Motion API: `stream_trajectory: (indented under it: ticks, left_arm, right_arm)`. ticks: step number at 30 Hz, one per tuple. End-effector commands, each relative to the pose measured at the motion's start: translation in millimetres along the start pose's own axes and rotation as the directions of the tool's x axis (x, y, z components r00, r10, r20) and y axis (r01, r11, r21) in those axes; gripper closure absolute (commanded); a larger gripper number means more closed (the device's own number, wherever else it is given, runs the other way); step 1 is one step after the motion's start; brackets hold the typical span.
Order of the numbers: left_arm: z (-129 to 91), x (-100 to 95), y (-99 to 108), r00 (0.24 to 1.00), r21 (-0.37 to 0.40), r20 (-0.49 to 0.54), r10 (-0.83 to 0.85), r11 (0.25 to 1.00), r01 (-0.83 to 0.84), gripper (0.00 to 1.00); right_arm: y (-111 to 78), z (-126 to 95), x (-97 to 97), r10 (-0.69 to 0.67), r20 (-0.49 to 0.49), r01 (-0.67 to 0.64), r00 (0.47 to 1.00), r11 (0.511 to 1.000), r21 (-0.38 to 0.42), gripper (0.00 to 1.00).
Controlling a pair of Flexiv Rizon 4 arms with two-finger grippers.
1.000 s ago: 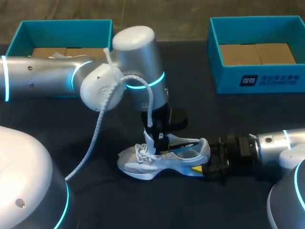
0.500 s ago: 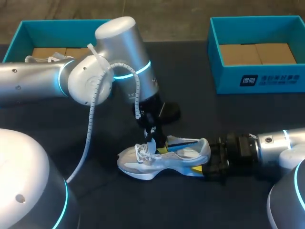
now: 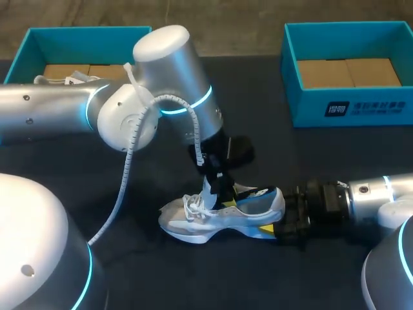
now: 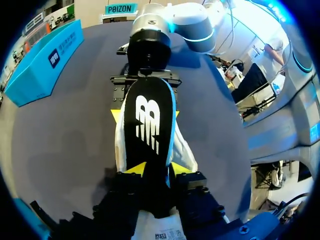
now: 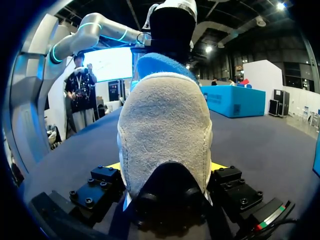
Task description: Take the shoe out of the shoebox, open the shoe tongue, remove and reinsert the insole, then place the shoe into the shoebox
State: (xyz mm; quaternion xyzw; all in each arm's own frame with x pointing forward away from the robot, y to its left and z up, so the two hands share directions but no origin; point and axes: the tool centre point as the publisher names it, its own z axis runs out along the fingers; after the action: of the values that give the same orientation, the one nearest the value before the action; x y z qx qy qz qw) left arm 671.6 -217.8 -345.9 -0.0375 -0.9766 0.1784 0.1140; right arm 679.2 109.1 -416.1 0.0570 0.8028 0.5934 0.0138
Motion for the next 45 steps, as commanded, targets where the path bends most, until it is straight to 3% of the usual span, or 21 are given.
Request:
stream_trajectory:
  ticks: [1,11,20,32,45]
  left_arm:
    - [-4,5.2,-1,1.0,0.009,0.028,0.004,1.0,-0.004,0.64]
    - [-20,28.7,-16,0.98,0.032,0.194,0.034,0.999,-0.041,0.57]
    - [-6,42.3,-32,0.93,0.023,0.367,0.024,0.999,-0.035,0.5]
    - [6,30.5,-43,0.863,0.043,0.503,-0.054,0.998,0.038,0.51]
    - [11,19.3,-50,0.837,0.035,0.542,-0.079,0.997,0.071,0.58]
  right_arm:
    - [-0.4,1,0.6,0.001,0.002,-0.001,1.0,1.0,0.003,1.0]
    - [-0.4,1,0.6,0.001,0.002,-0.001,1.0,1.0,0.003,1.0]
    - [-0.4,1,0.6,0.001,0.002,-0.001,1.0,1.0,0.003,1.0]
    - [-0.4,1,0.6,0.001,0.002,-0.001,1.0,1.0,0.003,1.0]
    - [-0.4,1,0.6,0.001,0.002,-0.001,1.0,1.0,0.003,1.0]
